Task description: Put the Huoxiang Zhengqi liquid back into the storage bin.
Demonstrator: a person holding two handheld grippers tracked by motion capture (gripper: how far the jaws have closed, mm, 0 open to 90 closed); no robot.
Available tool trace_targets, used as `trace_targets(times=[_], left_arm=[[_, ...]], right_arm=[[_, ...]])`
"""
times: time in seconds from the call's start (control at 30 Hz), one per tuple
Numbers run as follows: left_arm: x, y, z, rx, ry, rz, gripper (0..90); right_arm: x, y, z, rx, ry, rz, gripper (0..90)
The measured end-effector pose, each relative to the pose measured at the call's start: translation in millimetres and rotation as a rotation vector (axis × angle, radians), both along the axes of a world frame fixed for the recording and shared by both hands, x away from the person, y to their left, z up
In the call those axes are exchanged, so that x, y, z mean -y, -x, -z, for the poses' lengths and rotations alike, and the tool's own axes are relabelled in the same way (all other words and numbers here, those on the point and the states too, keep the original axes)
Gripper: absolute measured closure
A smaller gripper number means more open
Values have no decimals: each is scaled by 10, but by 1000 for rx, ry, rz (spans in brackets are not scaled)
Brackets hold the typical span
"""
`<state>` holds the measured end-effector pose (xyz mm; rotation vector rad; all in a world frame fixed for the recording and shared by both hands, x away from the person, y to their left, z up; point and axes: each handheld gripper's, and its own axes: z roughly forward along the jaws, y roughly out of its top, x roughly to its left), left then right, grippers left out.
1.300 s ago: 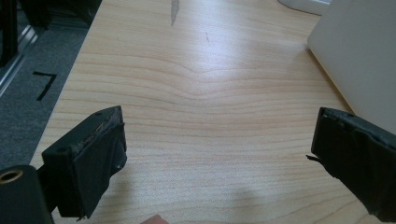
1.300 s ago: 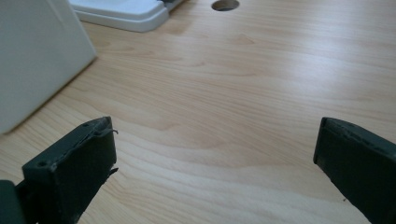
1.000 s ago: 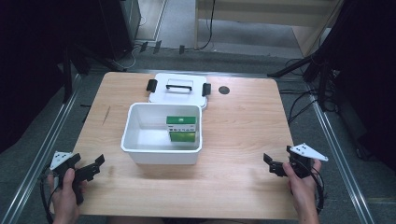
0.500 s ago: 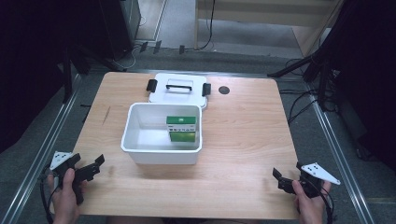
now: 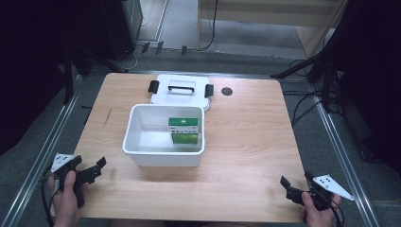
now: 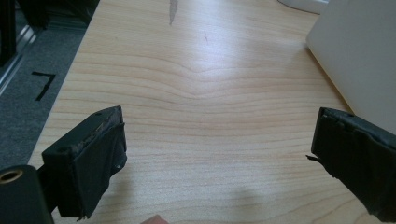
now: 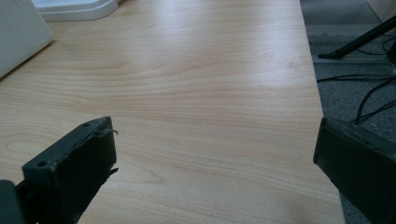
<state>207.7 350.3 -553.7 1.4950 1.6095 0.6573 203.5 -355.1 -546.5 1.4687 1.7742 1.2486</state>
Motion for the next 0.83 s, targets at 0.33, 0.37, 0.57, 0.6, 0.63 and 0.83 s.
trace_targets(times=[0.33,0.37,0.57,0.6,0.63,0.83], left_arm=[[1,-3,0,-8,-3,-2,40],[1,-3,0,-9,-4,-2,40],[-1,-4,1,-10,-2,0,40],[-4,-2,2,-13,0,4,40],[-4,-1,2,-13,1,6,40],[-5,-2,3,-14,5,2,40]], right_arm=[[-66,-12,-2,-11,52,-23,0],[-69,-16,0,-12,56,-25,0],[-78,-34,2,-31,63,-32,0],[-78,-35,1,-34,60,-30,0],[-77,-36,2,-35,61,-27,0],[-82,-51,1,-35,90,51,0]])
